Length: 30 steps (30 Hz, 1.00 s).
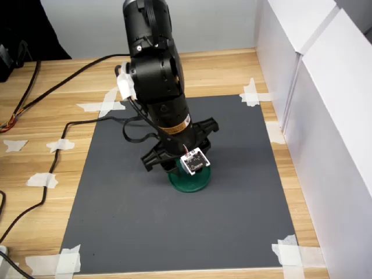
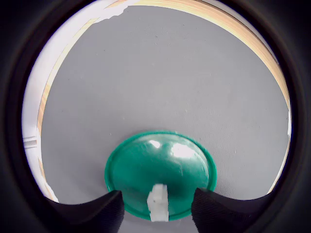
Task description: Grasp a white terminal and put it on the green lid.
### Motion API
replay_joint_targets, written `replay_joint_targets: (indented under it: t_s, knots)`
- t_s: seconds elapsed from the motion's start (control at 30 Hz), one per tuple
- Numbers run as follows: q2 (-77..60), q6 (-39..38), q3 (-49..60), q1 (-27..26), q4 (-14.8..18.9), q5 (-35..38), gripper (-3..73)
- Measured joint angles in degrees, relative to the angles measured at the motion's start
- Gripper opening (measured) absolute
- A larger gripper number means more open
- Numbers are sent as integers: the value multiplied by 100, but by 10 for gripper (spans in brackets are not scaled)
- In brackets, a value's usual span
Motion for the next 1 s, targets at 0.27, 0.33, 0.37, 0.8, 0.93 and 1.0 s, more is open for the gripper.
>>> replay_joint_targets:
  t_s: [0.27,0.33,0.37,0.8,0.93,1.0]
  knots:
    - [-1600,285,1074,-353,155,-998,296]
    - [-2131,332,1356,-576,237,-1436,137]
    - [-2403,338,1520,-680,275,-1693,78]
    - [-6107,142,5163,-916,859,-5562,-16]
    - [-7207,37,6238,-916,1262,-6360,-16]
    - [-7739,-94,6689,-916,1328,-6472,-16]
